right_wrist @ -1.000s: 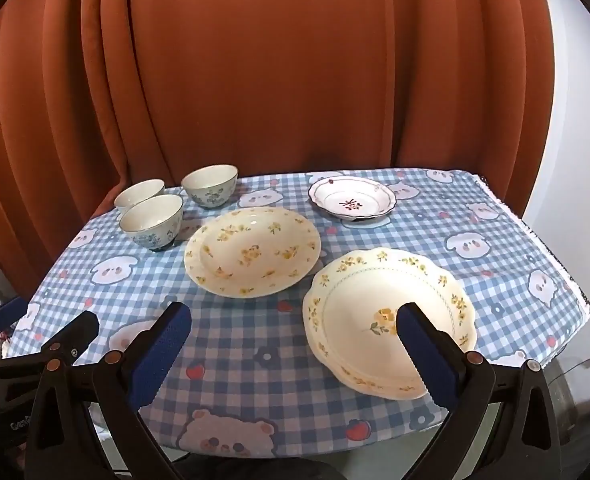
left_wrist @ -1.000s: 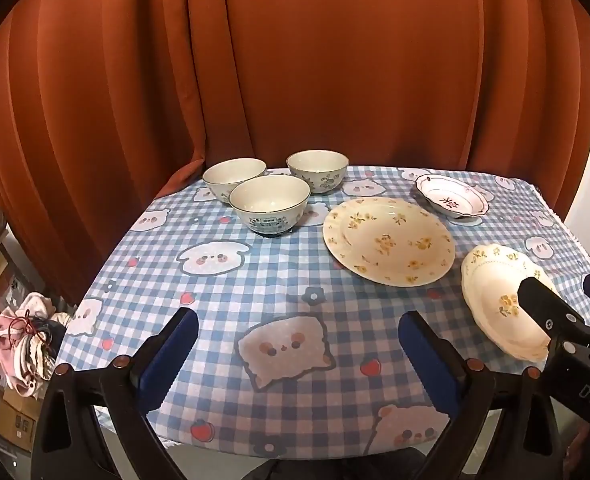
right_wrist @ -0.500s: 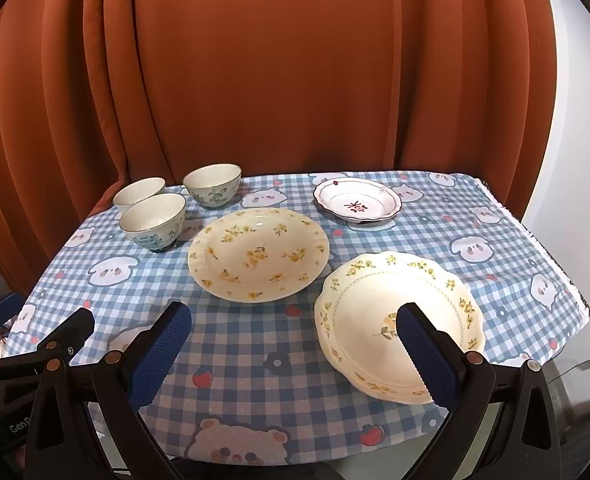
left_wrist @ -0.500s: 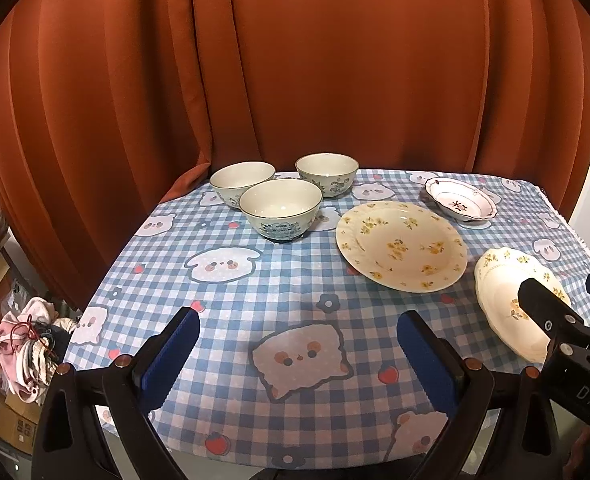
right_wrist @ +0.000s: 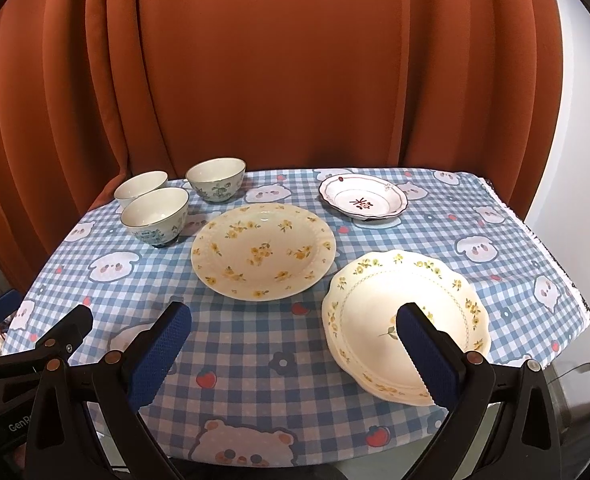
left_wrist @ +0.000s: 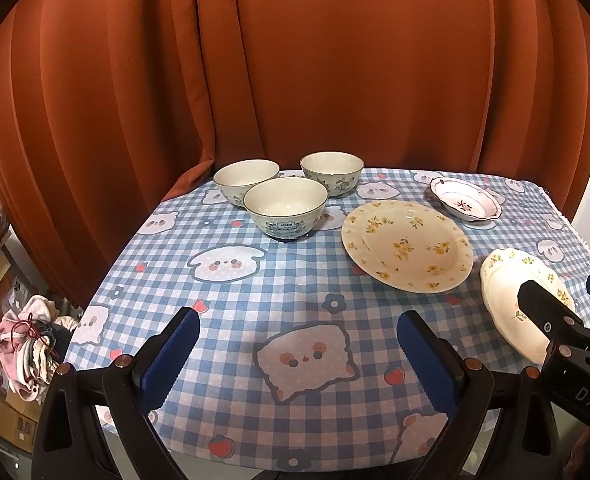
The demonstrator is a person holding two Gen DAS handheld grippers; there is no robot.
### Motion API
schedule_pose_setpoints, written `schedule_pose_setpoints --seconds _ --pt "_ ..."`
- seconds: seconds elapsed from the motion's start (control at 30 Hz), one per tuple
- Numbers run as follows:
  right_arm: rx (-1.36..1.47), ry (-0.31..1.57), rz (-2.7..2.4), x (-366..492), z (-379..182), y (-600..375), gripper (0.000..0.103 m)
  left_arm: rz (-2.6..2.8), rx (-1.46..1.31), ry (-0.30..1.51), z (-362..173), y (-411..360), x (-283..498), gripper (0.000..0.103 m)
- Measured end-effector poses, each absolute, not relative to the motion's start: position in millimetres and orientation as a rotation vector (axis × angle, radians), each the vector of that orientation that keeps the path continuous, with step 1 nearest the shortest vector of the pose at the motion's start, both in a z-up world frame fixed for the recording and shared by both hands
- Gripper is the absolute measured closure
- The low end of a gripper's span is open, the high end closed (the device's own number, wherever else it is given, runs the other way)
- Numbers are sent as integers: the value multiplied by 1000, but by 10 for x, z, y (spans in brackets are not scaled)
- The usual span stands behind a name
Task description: Organize plates and bowls
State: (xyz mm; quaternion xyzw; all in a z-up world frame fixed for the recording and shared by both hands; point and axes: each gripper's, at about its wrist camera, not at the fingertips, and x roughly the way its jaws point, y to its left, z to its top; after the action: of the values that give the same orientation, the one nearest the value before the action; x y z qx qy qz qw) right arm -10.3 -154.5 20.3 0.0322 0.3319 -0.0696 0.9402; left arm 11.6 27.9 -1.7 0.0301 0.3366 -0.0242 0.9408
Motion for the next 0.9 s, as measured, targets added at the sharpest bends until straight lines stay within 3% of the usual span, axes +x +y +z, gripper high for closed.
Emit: schedule_pose_setpoints --seconds 0.9 --pt "66 686 -173 -127 190 -1650 0 -70 69 685 8 153 159 4"
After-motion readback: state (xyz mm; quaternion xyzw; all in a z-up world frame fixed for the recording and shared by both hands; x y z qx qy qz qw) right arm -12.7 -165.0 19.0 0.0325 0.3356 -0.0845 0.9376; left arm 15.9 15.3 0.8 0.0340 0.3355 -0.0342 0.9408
